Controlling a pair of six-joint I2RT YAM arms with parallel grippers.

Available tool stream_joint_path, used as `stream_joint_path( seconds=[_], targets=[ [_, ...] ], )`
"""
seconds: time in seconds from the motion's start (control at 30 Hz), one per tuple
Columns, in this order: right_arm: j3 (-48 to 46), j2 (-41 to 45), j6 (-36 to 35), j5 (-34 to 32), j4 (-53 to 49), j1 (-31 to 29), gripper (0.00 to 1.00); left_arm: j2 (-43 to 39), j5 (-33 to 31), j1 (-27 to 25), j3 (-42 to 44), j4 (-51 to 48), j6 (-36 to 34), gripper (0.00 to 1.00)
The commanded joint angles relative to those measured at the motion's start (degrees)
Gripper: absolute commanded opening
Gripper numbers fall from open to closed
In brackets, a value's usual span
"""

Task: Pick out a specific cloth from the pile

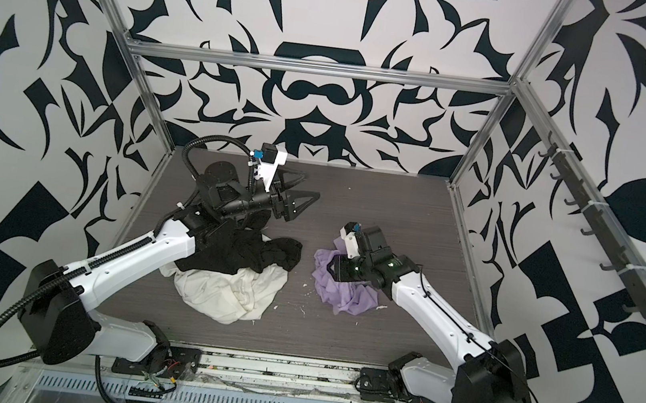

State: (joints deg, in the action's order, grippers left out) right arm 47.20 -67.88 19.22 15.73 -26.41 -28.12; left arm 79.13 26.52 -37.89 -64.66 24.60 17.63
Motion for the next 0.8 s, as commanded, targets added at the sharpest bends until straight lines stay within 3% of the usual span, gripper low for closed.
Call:
stream_joint_path(
  seconds=[0.0, 0.23, 0.5, 0.77],
  targets=[
    [3.8, 1.6, -3.8, -3.4, -4.8, 0.3, 0.54, -0.8, -0.1, 0.2, 0.5, 1.6, 0.4, 0.88],
    [5.0, 0.5, -5.3, -8.6, -5.6, 1.4, 0.57, -0.8, -0.1, 0.2, 0.2, 0.9, 0.0, 0.88],
    [1.8, -1.7, -0.9, -14.3, -4.8, 4.7, 0.54, -0.9, -0.5, 0.2, 0.8, 0.8, -0.4, 0.89],
    [0.0, -6.3, 1.6, -14.4, -2.9, 8.3, 0.56, -0.5, -0.7, 0.3, 1.2, 0.9, -0.6, 0.89]
  ],
)
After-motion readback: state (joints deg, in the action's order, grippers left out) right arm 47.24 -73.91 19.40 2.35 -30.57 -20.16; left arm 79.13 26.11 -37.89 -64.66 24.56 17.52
